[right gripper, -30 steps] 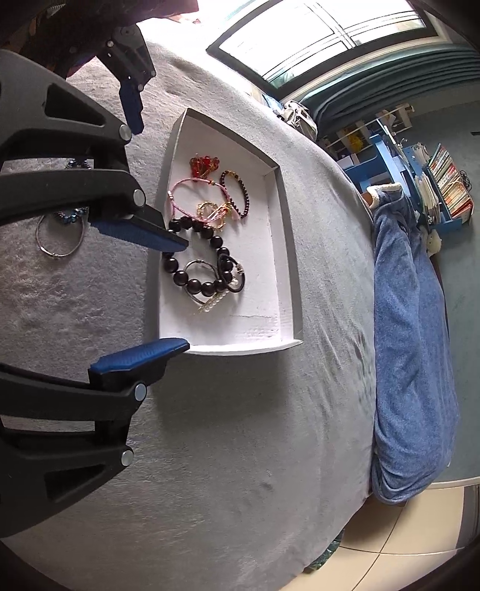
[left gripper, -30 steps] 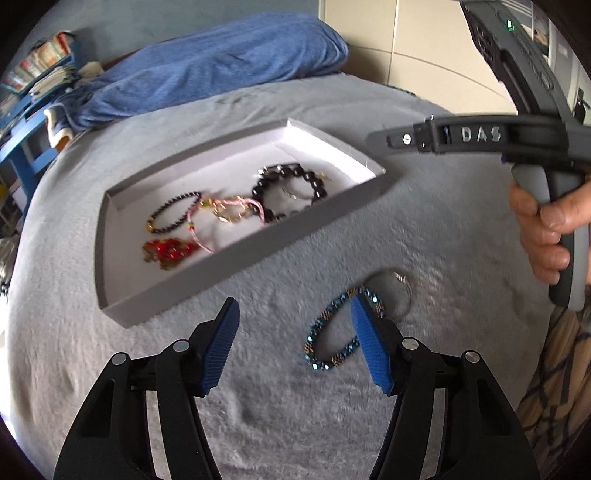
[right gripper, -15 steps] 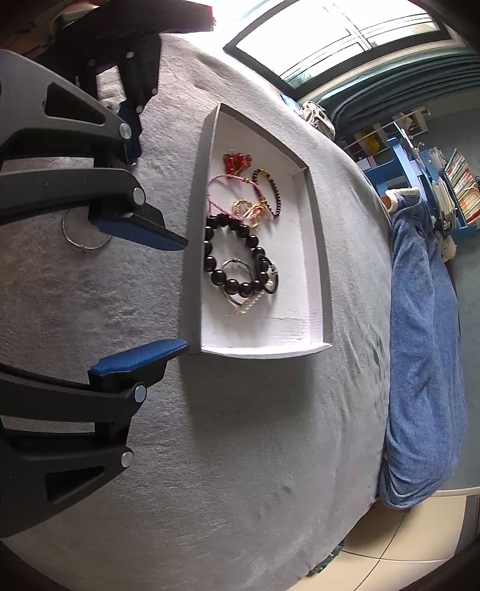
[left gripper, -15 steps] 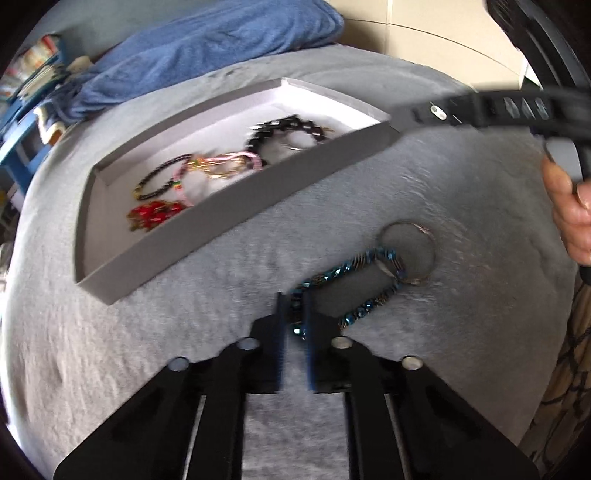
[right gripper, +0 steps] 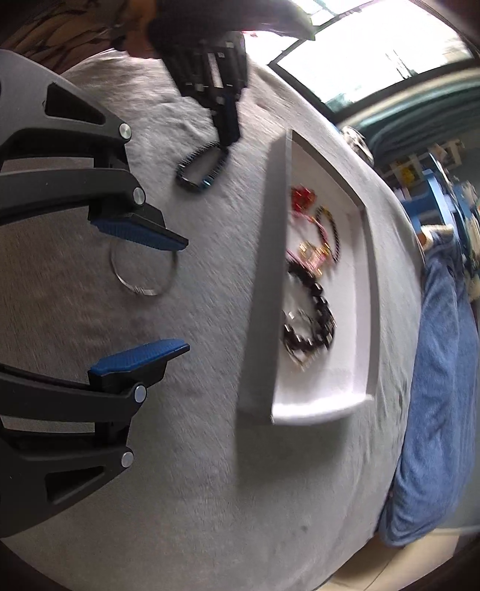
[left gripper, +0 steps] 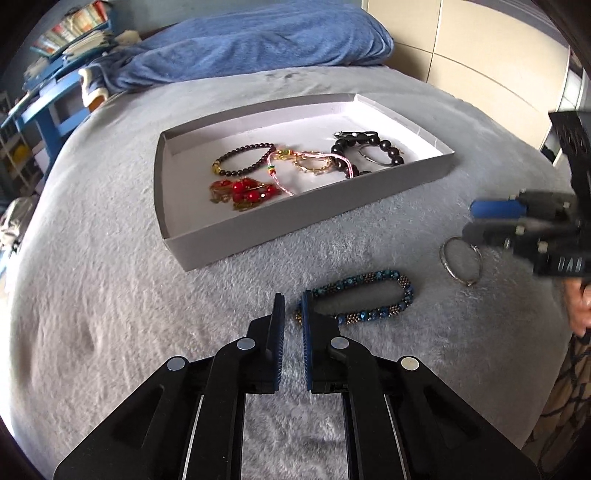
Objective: Organize jewelry
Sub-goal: 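Grasp the blue beaded bracelet with the left tool while the right tool grasps the silver bangle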
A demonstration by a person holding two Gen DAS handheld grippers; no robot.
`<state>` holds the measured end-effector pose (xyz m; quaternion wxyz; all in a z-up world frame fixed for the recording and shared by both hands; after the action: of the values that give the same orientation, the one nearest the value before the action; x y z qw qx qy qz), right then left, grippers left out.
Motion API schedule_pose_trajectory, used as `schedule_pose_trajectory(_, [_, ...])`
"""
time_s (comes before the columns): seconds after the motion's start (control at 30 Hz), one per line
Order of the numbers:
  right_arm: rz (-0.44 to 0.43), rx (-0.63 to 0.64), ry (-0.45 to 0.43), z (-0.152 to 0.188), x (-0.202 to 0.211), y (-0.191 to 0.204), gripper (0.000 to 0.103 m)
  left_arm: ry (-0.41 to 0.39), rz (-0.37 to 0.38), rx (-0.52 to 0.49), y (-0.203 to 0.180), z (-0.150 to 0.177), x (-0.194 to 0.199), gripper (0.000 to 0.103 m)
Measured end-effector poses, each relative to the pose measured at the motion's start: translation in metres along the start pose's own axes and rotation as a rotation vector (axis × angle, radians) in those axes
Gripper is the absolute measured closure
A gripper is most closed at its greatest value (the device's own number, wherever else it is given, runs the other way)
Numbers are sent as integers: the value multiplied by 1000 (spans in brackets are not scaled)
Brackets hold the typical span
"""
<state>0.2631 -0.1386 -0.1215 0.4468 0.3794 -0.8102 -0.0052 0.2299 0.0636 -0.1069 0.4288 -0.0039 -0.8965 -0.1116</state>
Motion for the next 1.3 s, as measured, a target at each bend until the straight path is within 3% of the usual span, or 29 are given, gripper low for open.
schedule_pose_trajectory(0.1, [-16, 28, 19, 4, -4, 9, 42, -2, -3, -3, 0, 1, 0, 83])
schedule_pose_trajectory(0.23, [-33, 48, 32, 7, -9, 17, 41, -3, 13, -9, -6, -2, -2, 79])
schedule_pose_trajectory(0.5, [27, 128, 87, 18, -22, 21, 41, 21, 20, -7, -10, -1, -12, 78])
schedule_pose_trajectory(0.67, [42, 152, 81, 18, -23, 22, 52, 19, 25, -4, -14, -1, -15, 78])
schedule_pose_trajectory(0.77, [48, 166, 81, 17, -24, 23, 52, 14, 33, -14, -17, 0, -13, 84])
schedule_pose_trajectory(0.83, [49, 171, 75, 15, -22, 24, 53, 8, 34, -28, -19, 0, -11, 96])
schedule_pose_trajectory(1.1, [47, 132, 21, 3, -11, 18, 53, -38, 49, -37, -27, -10, 2, 96])
schedule_pose_trajectory(1.3, [36, 114, -22, -10, -3, 18, 52, -73, 116, 18, -26, -25, 19, 95])
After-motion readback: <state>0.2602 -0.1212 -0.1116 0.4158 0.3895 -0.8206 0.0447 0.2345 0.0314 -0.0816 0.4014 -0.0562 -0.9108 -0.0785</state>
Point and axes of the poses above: each gripper's, at about its wrist camera, not at the fingertips, and x roughly against the way its jaws point, y to its left, z to its underside, the point moved 8 cm from there along -x, roughly the way its jaws point, and after that the axes turned 15 degrees about -z, right-handed, at the moved point
